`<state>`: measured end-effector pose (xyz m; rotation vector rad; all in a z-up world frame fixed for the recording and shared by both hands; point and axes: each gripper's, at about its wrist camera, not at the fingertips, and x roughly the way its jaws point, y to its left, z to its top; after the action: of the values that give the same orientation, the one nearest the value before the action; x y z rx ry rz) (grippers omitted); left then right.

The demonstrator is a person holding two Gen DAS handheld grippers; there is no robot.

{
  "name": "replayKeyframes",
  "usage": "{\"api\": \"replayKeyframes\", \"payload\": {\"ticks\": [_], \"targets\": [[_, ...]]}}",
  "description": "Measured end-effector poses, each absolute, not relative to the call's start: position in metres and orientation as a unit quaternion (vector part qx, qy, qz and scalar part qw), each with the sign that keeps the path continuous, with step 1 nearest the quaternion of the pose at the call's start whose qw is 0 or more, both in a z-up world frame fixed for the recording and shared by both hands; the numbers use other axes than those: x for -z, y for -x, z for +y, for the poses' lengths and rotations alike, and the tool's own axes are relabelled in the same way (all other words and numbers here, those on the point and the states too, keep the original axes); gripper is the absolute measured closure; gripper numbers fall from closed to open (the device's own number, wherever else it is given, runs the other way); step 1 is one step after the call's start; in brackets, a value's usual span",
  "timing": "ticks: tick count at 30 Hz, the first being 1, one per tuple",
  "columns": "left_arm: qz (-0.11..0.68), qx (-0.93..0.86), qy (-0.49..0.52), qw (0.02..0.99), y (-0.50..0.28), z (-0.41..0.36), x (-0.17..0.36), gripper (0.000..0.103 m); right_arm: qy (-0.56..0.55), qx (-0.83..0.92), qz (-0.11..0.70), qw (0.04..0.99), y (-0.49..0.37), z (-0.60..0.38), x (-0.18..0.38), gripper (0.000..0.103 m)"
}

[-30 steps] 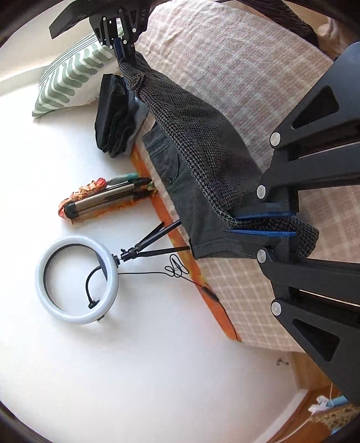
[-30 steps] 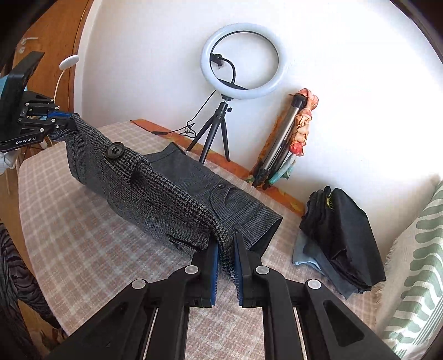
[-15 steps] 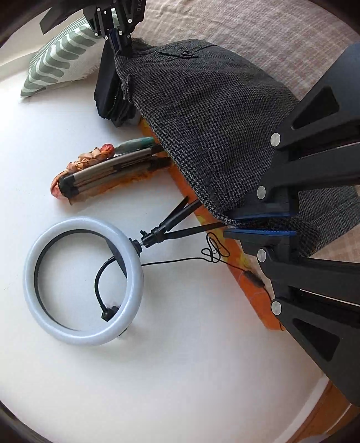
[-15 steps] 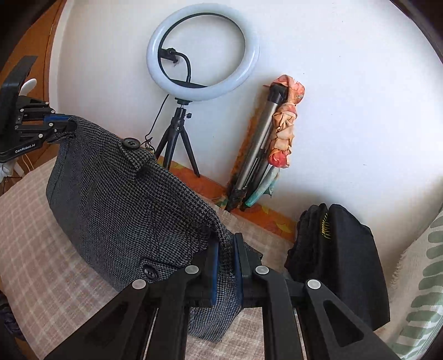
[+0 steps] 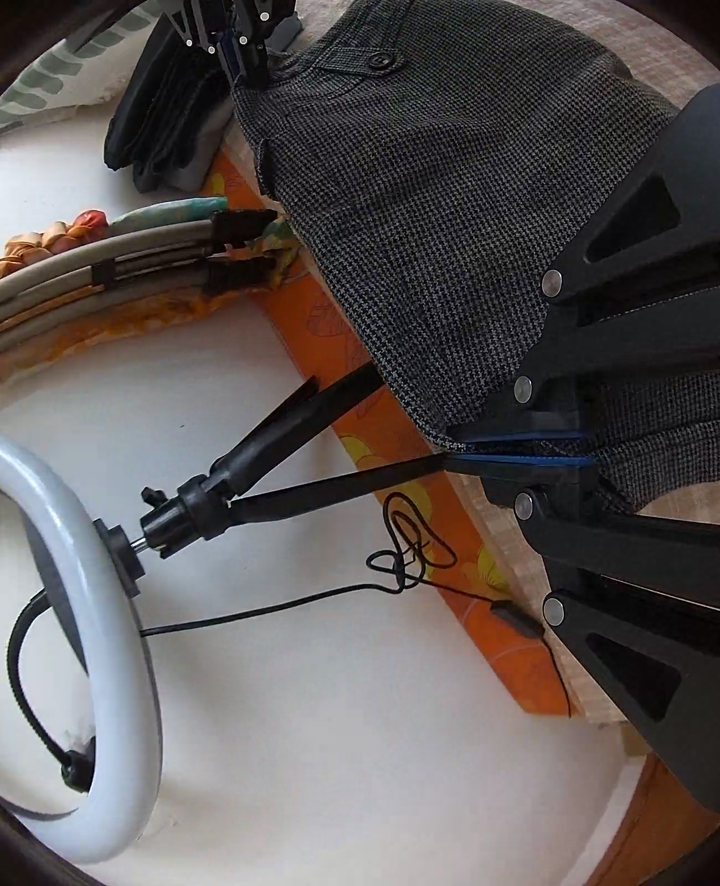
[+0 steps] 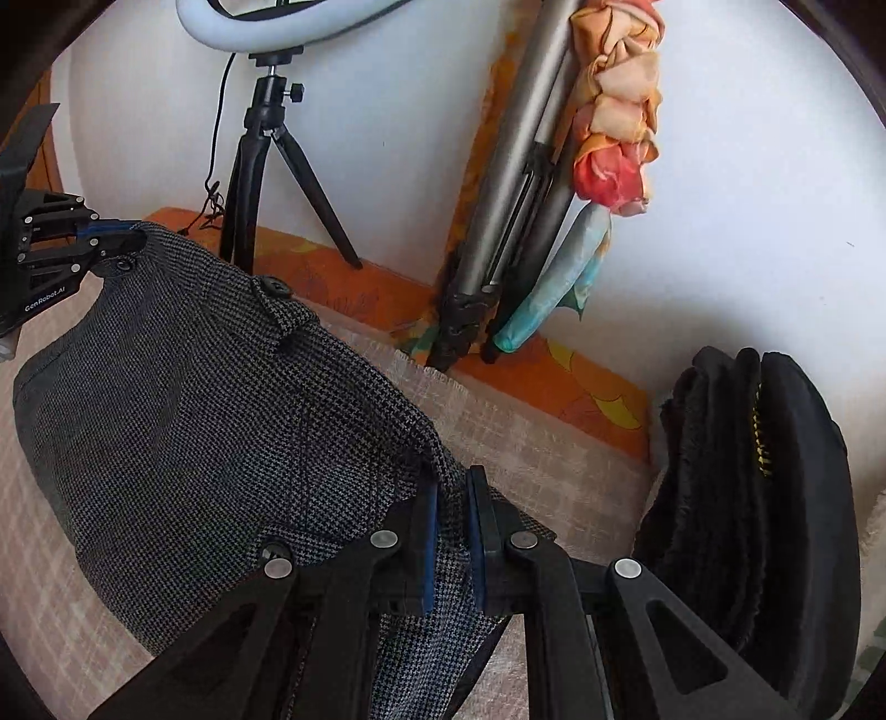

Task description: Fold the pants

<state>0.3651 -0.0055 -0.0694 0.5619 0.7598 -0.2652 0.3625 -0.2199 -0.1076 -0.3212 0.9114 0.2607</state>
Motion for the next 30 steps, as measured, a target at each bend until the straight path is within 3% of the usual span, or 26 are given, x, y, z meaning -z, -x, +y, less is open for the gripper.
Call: {"api": "replayKeyframes", "payload": {"ticks": [6, 8, 11, 13, 22, 23, 25, 30], "targets": [[0.396, 0.130, -0.255, 0.872, -0.380, -0.002, 0.106, 0.099, 0.172, -0.122, 0.463, 0.861, -0.380, -0.215, 0.138, 0.096], [0.400, 0.127, -0.253, 0.872, -0.387, -0.002, 0.109, 0.092, 0.174, -0.120, 0.470, 0.857, -0.385, -0.215, 0.143, 0.096], [0.399, 0.110, -0.246, 0.877, -0.390, 0.009, 0.101, 0.071, 0.180, -0.116, 0.477, 0.853, -0.388, -0.213, 0.148, 0.096], [0.386, 0.085, -0.246, 0.885, -0.389, 0.020, 0.091, 0.050, 0.181, -0.112, 0.481, 0.851, -0.392, -0.213, 0.150, 0.096], [0.378, 0.044, -0.175, 0.908, -0.354, 0.098, 0.054, 0.050, 0.192, -0.093, 0.487, 0.847, -0.400, -0.199, 0.154, 0.093], [0.382, 0.045, -0.173, 0.907, -0.346, 0.103, 0.055, 0.050, 0.203, -0.086, 0.483, 0.847, -0.399, -0.198, 0.155, 0.089], [0.390, 0.055, -0.175, 0.903, -0.327, 0.110, 0.055, 0.050, 0.221, -0.062, 0.468, 0.853, -0.398, -0.199, 0.151, 0.060], [0.395, 0.077, -0.180, 0.898, -0.279, 0.121, 0.051, 0.050, 0.188, -0.053, 0.428, 0.882, -0.373, -0.211, 0.117, 0.054]]}}
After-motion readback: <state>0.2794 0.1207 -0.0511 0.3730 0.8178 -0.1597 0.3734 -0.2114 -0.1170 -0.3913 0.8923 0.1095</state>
